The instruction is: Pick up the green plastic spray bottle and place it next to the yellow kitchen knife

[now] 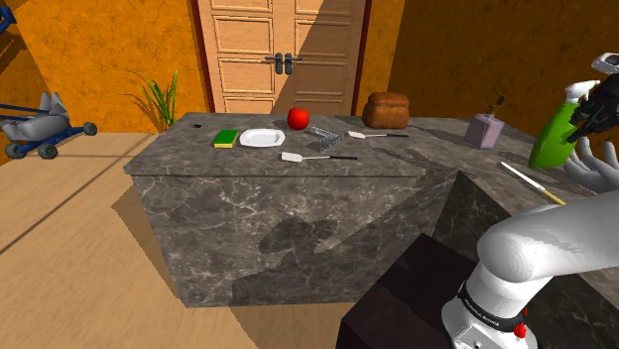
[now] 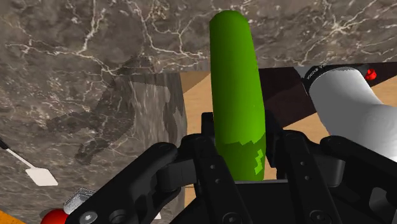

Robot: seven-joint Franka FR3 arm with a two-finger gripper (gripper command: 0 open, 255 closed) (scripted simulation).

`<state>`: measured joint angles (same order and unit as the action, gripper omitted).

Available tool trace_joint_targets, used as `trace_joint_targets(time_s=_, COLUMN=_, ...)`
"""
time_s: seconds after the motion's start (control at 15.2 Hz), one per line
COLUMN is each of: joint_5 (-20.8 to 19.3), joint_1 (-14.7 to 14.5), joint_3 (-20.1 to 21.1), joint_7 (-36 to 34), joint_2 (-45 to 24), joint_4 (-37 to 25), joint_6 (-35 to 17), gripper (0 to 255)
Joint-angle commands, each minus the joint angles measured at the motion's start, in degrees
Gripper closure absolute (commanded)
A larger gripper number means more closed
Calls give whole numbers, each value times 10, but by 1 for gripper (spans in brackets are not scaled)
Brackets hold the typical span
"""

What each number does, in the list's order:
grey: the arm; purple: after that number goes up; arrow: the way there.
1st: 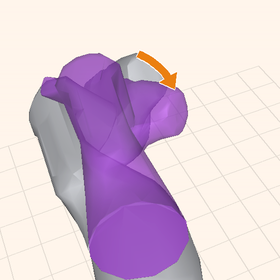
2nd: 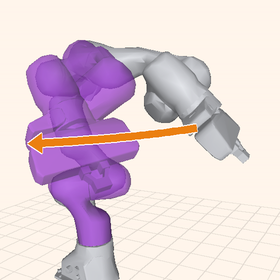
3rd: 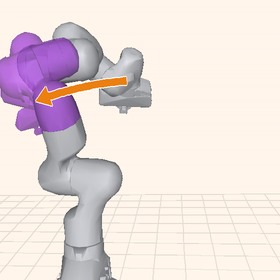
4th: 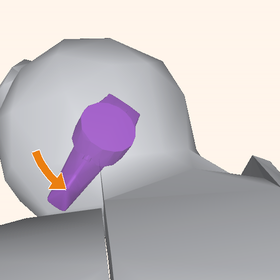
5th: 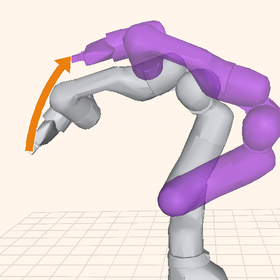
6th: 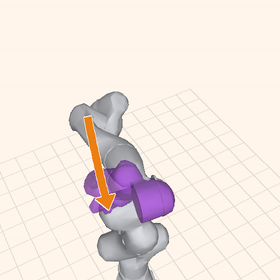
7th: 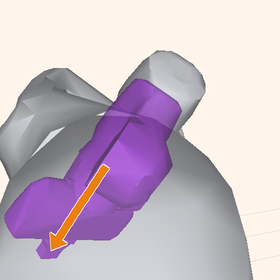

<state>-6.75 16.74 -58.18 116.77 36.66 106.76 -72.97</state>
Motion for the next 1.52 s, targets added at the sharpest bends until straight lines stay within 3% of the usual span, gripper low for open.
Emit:
trace_joint_targets(time_s=0.0, joint_5=-16, joint_1=8, joint_3=-13, joint_7=20, joint_2=9, joint_4=-11, joint_6=18, gripper=255)
trace_joint_targets(time_s=0.4, joint_5=-63, joint_1=3, joint_3=-76, joint_7=93, joint_2=16, joint_4=-73, joint_6=69, gripper=255)
trace_joint_targets(time_s=0.73, joint_5=-108, joint_1=-27, joint_3=-148, joint_7=160, joint_2=20, joint_4=-148, joint_6=113, gripper=255)
trace_joint_targets(time_s=1.45, joint_5=-134, joint_1=4, joint_3=-151, joint_7=160, joint_2=50, joint_4=-49, joint_6=38, gripper=255)
